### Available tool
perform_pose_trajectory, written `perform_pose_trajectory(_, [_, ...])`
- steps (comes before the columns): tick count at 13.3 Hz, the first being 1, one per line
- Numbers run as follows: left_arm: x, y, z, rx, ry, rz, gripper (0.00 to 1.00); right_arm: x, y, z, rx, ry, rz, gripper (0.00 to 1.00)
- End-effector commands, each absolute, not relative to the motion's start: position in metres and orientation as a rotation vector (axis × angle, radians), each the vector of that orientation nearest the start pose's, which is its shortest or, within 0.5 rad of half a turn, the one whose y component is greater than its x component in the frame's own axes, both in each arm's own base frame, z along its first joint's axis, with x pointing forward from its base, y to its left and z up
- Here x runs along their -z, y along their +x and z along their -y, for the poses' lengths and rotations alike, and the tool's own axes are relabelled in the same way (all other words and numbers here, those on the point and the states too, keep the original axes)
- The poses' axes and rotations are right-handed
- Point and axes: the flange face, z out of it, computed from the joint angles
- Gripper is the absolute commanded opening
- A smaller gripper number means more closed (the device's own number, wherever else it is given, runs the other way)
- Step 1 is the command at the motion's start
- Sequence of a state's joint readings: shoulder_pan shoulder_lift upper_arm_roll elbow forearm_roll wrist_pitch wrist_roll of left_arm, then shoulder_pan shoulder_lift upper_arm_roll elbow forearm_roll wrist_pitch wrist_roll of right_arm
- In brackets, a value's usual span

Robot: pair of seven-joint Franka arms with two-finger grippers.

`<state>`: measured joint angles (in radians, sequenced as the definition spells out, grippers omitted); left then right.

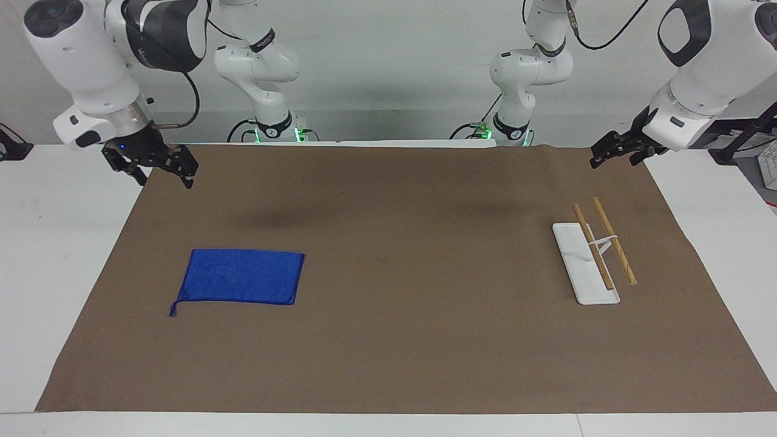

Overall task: Right arm passes towel to left arm to hang
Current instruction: 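Move the right gripper toward the blue towel's near edge, then grasp the blue towel's edge with the right gripper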

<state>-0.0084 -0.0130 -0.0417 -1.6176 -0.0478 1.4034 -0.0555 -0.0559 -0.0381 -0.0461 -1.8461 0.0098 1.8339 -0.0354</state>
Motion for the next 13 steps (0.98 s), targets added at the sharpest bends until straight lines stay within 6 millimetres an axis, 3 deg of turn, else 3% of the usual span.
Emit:
perform_pose_trajectory(1, [-0.597, 0.525, 0.030, -0.303, -3.150, 0.002, 1.00, -0.483, 0.551, 0.043, 0.138, -3.097, -0.060, 0.99])
perform_pose_trajectory(3, [-0.597, 0.525, 0.030, -0.303, -3.150, 0.002, 1.00, -0.427, 0.555, 0.039, 0.179, -3.105, 0.006, 0.99])
perform_pose_trajectory(5, [-0.597, 0.525, 0.031, -0.303, -3.150, 0.000, 1.00, -0.386, 0.554, 0.042, 0.183, -3.111, 0.111, 0.99])
perform_pose_trajectory(11, [-0.597, 0.525, 0.031, -0.303, -3.150, 0.000, 1.00, -0.315, 0.567, 0.055, 0.155, -3.119, 0.189, 0.99])
perform_pose_trajectory(13, [-0.597, 0.525, 0.031, -0.303, -3.150, 0.000, 1.00, -0.302, 0.570, 0.055, 0.162, -3.121, 0.195, 0.98])
